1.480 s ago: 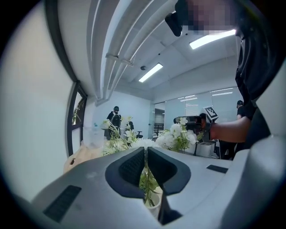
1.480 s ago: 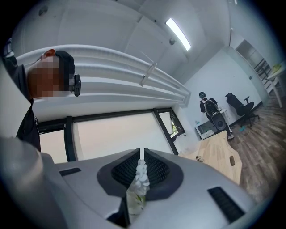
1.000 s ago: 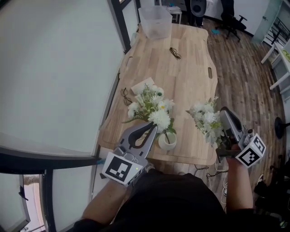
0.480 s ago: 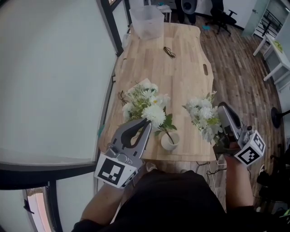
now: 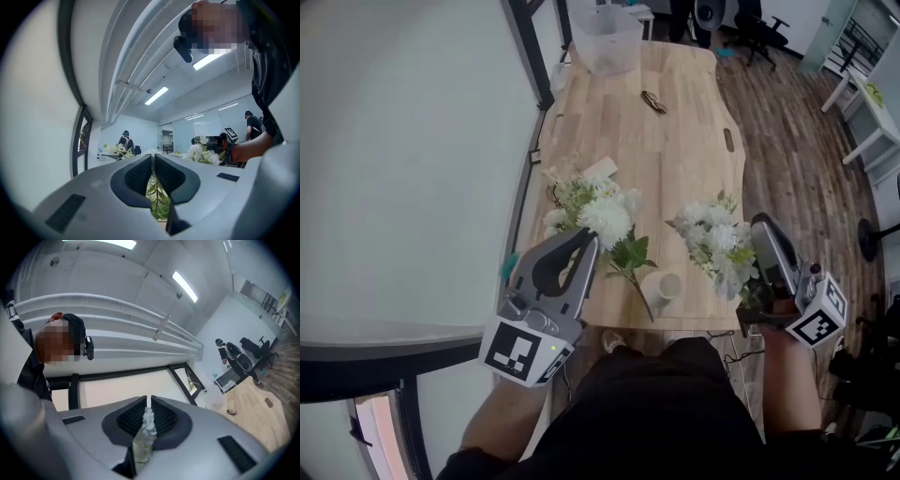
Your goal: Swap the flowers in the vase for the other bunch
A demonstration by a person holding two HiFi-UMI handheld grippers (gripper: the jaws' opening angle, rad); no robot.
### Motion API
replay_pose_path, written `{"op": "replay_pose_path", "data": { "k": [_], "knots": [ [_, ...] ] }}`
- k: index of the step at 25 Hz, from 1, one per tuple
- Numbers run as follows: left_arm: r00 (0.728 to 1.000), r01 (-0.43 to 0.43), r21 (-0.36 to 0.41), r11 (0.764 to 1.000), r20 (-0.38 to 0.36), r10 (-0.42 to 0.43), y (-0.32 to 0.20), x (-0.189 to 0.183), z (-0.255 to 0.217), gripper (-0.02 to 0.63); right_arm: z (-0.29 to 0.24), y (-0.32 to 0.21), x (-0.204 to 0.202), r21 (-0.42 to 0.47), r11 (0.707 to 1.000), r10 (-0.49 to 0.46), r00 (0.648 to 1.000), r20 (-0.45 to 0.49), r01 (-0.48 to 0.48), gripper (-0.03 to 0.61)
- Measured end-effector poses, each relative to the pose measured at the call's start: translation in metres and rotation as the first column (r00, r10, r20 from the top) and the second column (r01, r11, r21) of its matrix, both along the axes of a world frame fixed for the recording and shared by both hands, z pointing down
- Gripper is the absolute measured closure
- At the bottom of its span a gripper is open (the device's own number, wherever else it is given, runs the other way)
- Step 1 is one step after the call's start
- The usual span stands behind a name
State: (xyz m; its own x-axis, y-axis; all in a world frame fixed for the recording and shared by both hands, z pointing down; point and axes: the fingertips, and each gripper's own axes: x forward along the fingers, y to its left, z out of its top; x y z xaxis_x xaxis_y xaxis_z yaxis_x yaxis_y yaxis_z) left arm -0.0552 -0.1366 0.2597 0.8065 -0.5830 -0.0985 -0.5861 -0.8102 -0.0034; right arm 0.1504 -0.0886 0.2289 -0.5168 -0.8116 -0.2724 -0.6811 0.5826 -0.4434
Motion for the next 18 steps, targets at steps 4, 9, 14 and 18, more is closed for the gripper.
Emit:
{"op": "replay_pose_path", "data": {
  "k": [4,9,14,18],
  "knots": [
    [0.999,0.041,0.014,0.999,0.008,-0.042,-0.004,-0.020,0.004,0.588,0.006,-0.002,-0.021,0.001,0.998,-0.060,0.998,0.005,0.060,0.531],
    [0.989,0.140,0.014,0.990,0.034,-0.141,-0.003,-0.037,0.007,0.588,0.006,-0.002,-0.028,0.016,0.991,-0.136,0.990,0.028,0.136,0.531],
    [0.971,0.226,0.026,0.974,0.071,-0.228,0.000,-0.056,0.009,0.589,0.005,-0.010,-0.042,0.026,0.975,-0.221,0.974,0.055,0.220,0.531],
    [0.952,0.294,0.022,0.956,0.083,-0.295,0.002,-0.066,0.011,0.589,0.002,-0.019,-0.050,0.022,0.958,-0.287,0.956,0.058,0.286,0.531]
  ]
}}
